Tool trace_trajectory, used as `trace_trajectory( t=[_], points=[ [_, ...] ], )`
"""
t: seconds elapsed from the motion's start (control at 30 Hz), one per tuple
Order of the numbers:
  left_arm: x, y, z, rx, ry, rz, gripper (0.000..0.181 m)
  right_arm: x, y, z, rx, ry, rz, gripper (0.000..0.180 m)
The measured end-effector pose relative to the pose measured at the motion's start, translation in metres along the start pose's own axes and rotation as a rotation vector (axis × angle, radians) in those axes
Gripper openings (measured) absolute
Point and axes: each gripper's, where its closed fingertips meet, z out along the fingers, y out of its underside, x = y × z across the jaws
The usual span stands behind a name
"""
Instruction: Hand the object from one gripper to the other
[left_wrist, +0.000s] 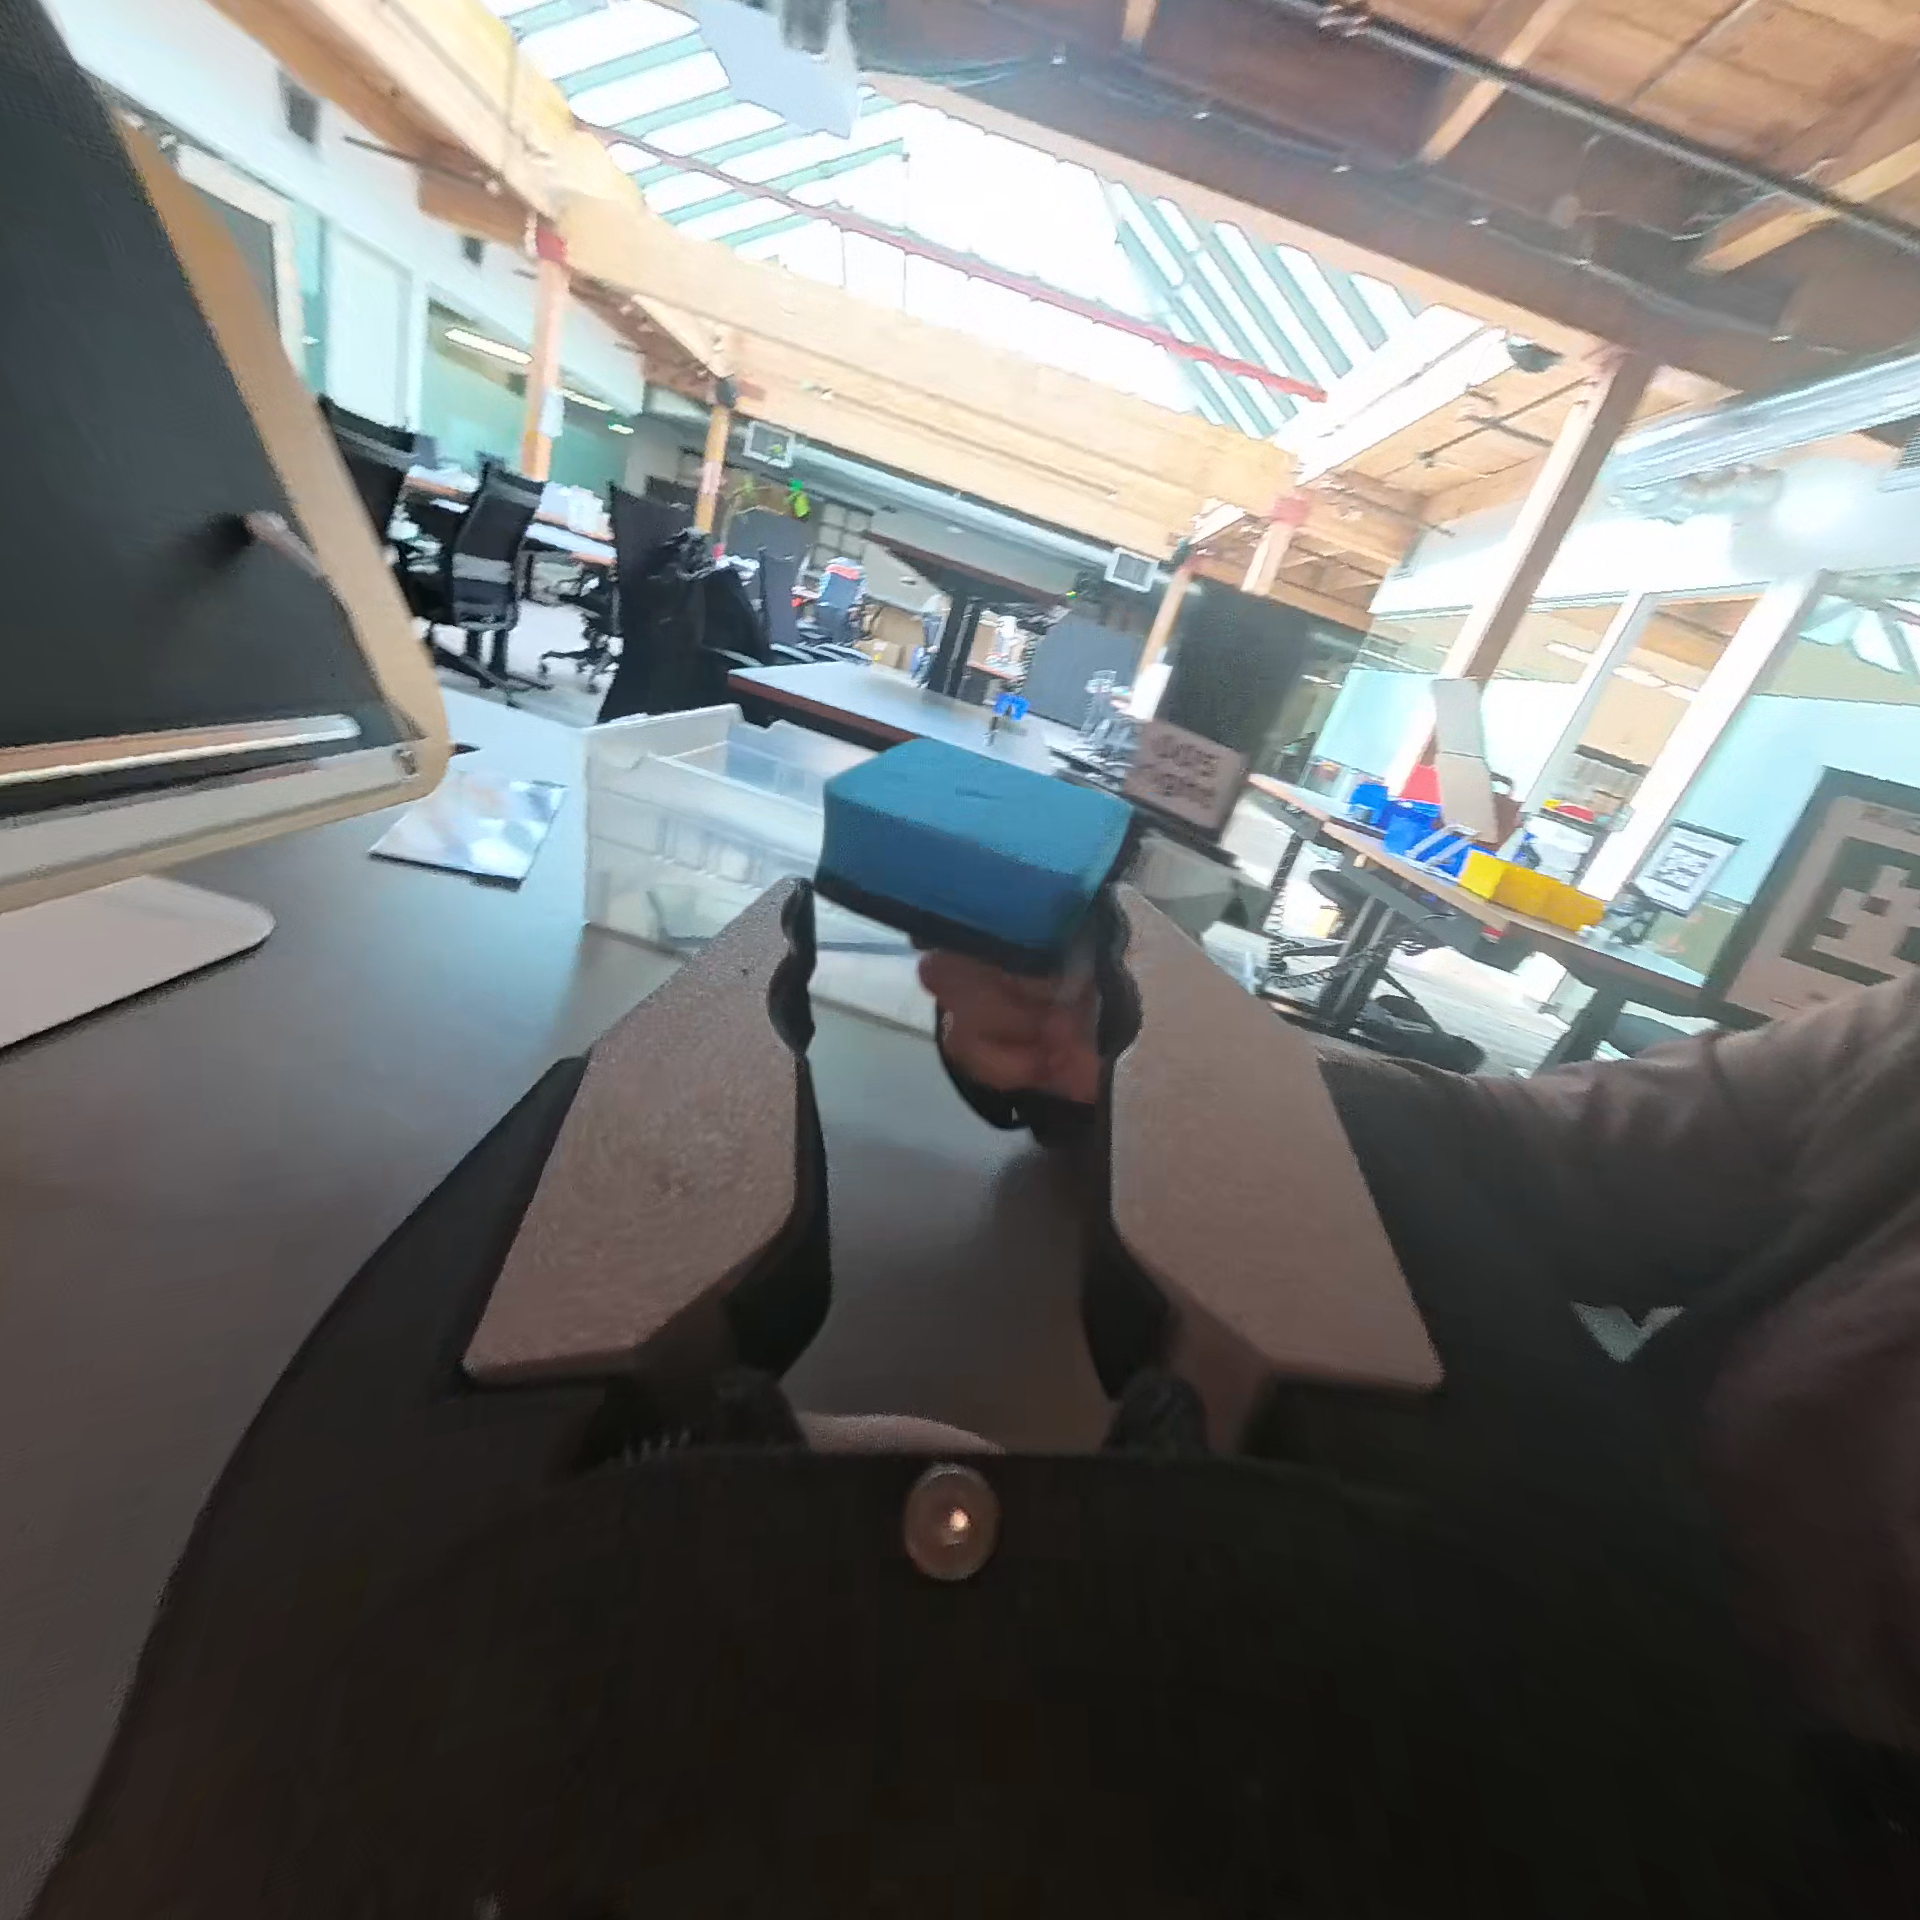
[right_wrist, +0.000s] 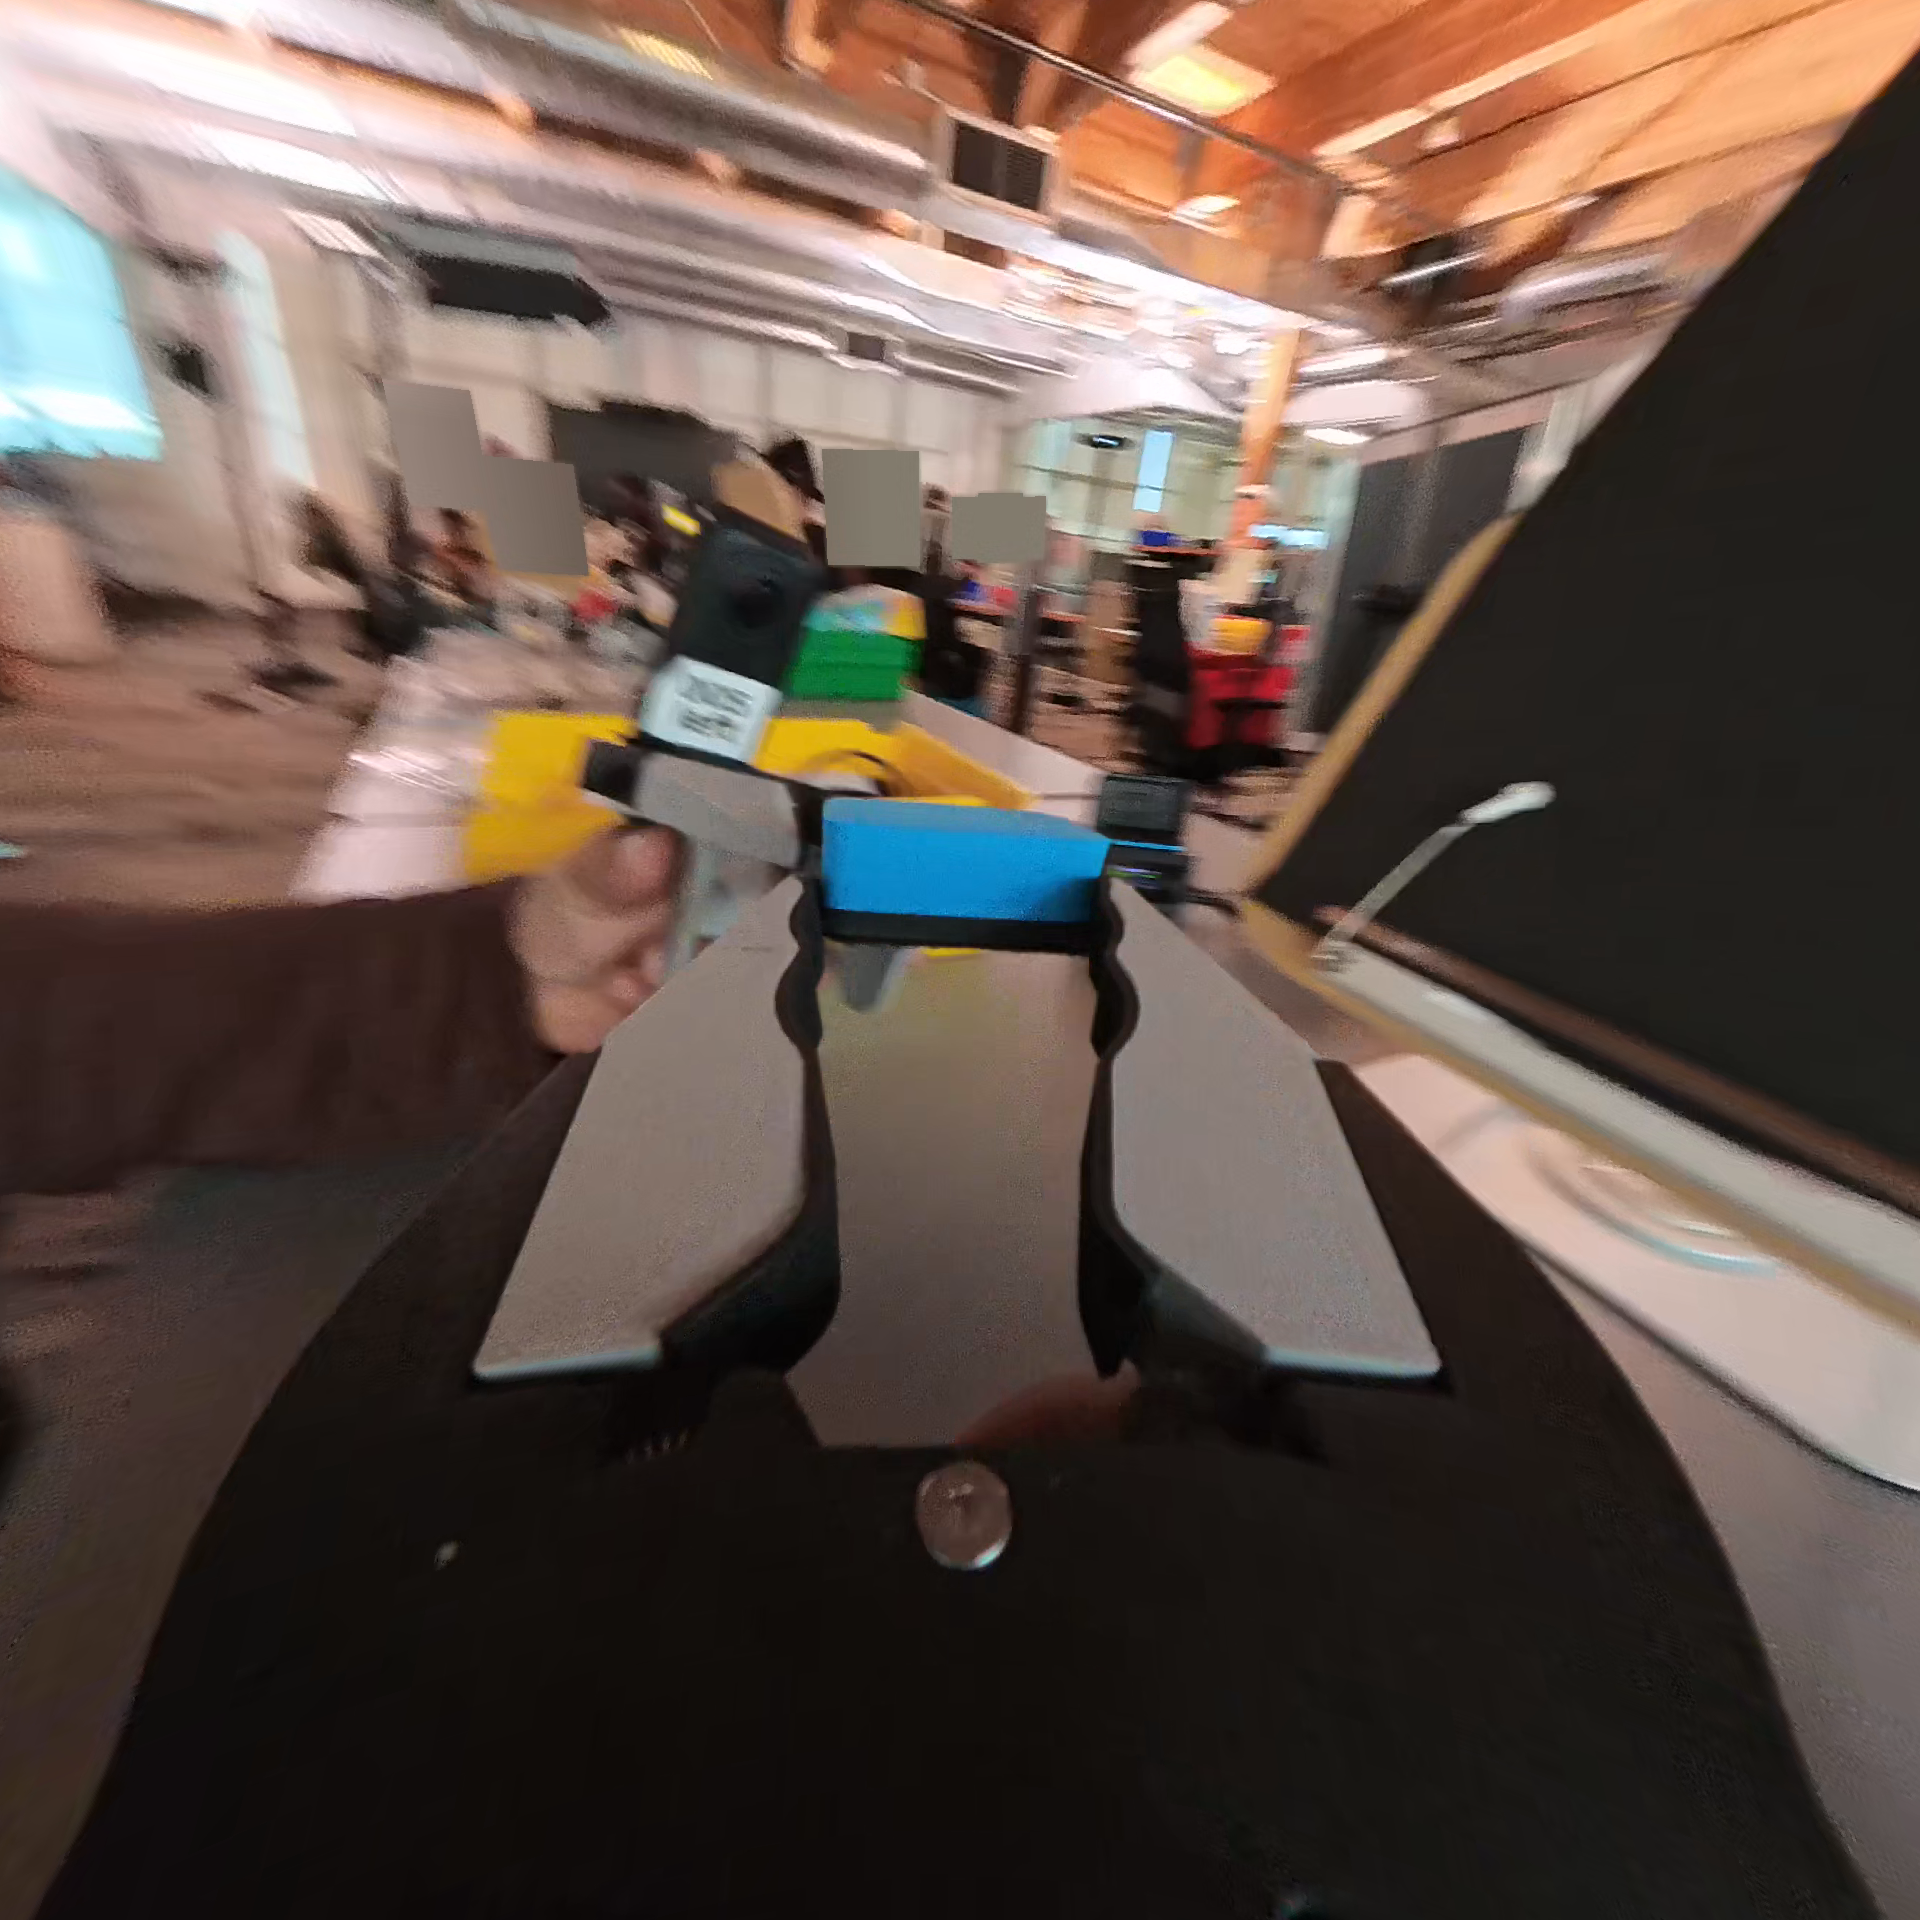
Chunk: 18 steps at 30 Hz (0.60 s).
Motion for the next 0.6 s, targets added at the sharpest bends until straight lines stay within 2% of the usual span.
trace_trajectory(
  t=[0.07,0.1,0.17,0.27,0.37,0.43,0.5,0.6],
  points=[
    [-0.015,0.004,-0.004,-0.045,-0.107,0.059,0.052,0.016,0.007,-0.001,-0.064,0.165,-0.186,0.048],
    [-0.023,0.007,-0.006,-0.088,-0.182,0.150,0.052,0.019,0.010,0.000,-0.092,0.201,-0.237,0.048],
    [-0.035,0.009,-0.012,-0.163,-0.341,0.416,0.058,0.021,0.020,0.003,-0.126,0.187,-0.141,0.048],
    [-0.035,0.009,-0.015,-0.241,-0.497,0.852,0.052,0.030,0.024,0.003,-0.112,0.180,0.050,0.048],
    [-0.035,0.021,-0.009,-0.330,-0.563,1.120,0.048,0.022,0.028,0.005,-0.119,0.097,0.170,0.048],
    [-0.034,0.024,-0.004,-0.348,-0.584,1.213,0.047,0.014,0.025,0.008,-0.097,0.040,0.221,0.048],
    [-0.035,0.012,-0.007,-0.318,-0.656,1.282,0.036,0.011,0.026,0.007,-0.109,0.009,0.239,0.049],
    [-0.033,0.013,-0.009,-0.303,-0.594,1.161,0.019,0.008,0.026,0.007,-0.106,-0.014,0.267,0.049]
  ],
)
